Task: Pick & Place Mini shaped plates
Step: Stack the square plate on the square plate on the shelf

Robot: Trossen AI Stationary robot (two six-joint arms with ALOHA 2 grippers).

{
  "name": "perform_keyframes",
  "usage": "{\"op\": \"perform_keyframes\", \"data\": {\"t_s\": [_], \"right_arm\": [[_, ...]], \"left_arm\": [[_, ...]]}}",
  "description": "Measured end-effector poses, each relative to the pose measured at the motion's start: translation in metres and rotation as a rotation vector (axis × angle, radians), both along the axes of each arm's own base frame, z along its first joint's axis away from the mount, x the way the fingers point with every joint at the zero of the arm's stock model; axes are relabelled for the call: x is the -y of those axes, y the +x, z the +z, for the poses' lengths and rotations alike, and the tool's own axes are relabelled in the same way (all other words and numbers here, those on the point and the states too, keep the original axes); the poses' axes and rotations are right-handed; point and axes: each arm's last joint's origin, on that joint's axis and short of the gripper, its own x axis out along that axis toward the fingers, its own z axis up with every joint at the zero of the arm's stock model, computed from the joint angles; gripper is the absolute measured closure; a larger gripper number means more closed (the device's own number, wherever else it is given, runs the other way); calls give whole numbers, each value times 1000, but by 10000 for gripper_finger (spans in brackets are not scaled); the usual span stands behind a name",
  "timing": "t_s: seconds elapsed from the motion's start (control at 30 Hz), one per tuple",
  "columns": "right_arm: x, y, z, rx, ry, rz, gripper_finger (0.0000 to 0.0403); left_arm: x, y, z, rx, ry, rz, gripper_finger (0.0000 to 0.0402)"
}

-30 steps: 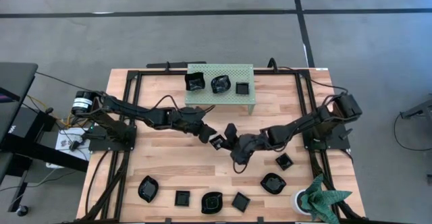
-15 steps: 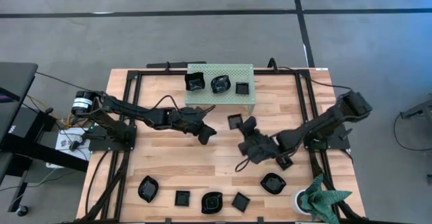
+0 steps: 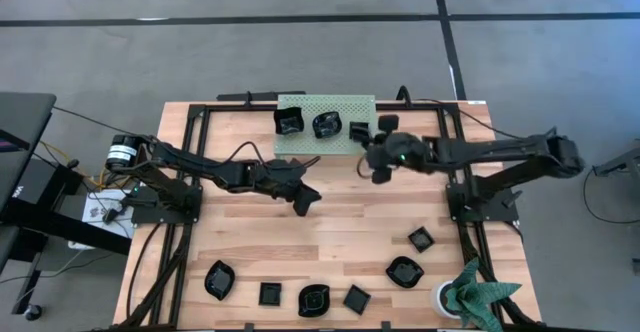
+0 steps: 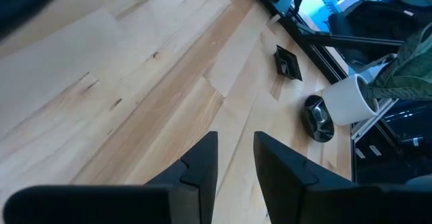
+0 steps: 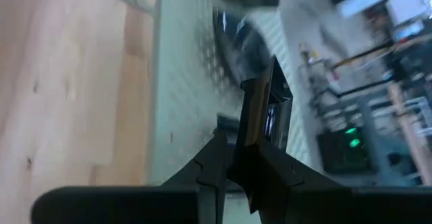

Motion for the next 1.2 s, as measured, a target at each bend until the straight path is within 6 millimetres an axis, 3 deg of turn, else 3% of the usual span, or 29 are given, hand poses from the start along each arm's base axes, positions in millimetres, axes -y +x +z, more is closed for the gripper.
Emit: {"op": "perform_keyframes", "data": {"t_s": [0.17, 0.47, 0.97, 1.2], "right_arm": [[23, 7, -17, -91, 22, 4, 354], [35, 13, -23, -105, -33, -89, 340], [28, 14, -23, -116, -44, -52, 258], [1, 22, -12, -95, -48, 41, 208]], "left_arm": [[3, 0, 0, 2, 1, -8, 304], [3, 0, 0, 5, 0, -10, 304], [6, 0, 1, 9, -3, -15, 304], [14, 0, 1, 12, -3, -41, 304]]}}
